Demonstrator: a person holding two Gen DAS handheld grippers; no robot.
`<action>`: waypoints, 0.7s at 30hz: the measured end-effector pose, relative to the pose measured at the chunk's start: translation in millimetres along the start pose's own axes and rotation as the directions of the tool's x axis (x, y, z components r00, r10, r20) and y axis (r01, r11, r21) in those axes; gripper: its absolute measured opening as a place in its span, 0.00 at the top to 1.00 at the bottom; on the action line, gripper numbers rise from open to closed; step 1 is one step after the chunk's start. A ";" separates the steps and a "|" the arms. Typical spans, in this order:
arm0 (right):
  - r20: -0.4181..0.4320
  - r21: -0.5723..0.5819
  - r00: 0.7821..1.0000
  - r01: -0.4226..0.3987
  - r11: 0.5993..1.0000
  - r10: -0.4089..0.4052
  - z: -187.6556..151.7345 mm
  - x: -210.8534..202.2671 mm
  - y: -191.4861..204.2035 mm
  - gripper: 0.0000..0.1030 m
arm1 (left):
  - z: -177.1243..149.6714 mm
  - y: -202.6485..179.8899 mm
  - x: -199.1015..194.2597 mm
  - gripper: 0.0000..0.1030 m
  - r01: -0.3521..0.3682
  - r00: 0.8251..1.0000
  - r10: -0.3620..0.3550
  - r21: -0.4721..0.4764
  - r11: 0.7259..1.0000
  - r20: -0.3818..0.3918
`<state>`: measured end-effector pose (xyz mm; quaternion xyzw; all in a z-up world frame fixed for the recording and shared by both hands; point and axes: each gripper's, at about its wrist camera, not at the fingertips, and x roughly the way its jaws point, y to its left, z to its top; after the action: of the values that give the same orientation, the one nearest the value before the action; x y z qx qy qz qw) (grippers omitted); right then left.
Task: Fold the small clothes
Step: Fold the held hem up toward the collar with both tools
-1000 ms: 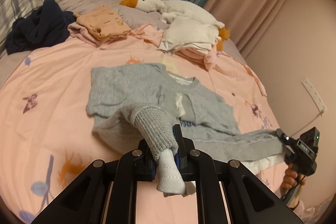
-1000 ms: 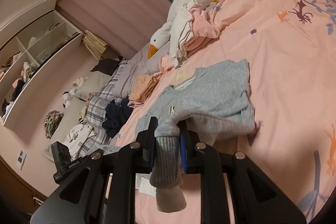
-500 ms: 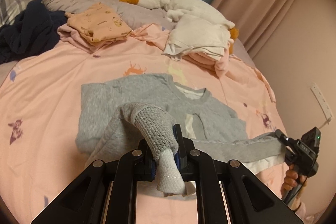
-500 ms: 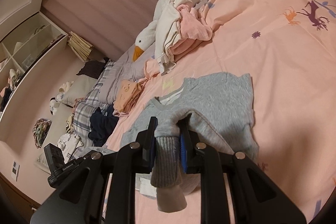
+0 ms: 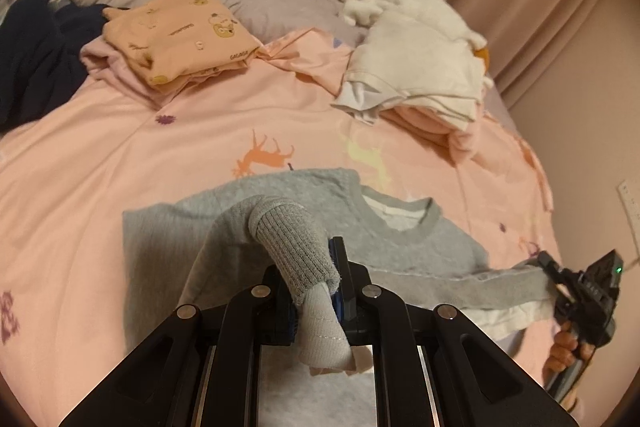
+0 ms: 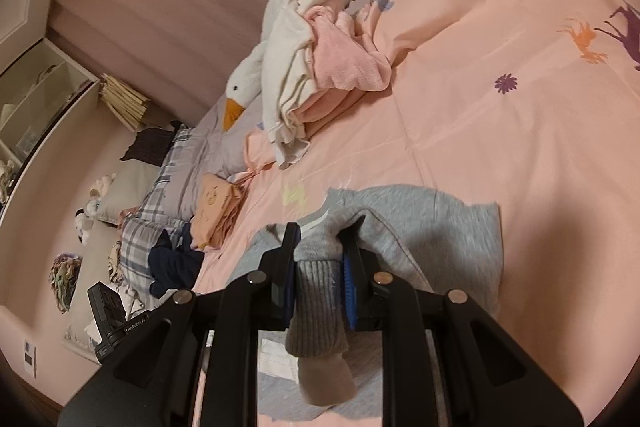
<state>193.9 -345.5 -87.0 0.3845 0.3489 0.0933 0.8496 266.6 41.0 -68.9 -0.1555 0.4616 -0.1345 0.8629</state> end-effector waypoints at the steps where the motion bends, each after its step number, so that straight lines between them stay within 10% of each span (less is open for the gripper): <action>1: -0.005 0.004 1.000 0.003 1.000 -0.003 3.2 4.9 -1.8 0.81 | 3.2 -0.4 5.6 0.90 -0.008 1.000 0.008 0.006 1.000 -0.006; 15: -0.108 0.274 0.994 0.060 0.960 -0.032 33.5 64.5 -61.1 0.73 | 36.9 29.4 93.5 0.88 -0.118 0.981 0.099 -0.108 0.987 -0.164; 21: -0.064 0.365 0.996 0.080 0.928 -0.061 45.6 59.0 -81.0 0.44 | 42.2 36.1 94.6 0.84 -0.107 0.975 0.076 -0.142 0.984 -0.208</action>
<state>259.0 -402.8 -155.0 0.5212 0.3954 0.0058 0.7563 356.1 44.6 -132.3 -0.1850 0.5625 -0.0742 0.8024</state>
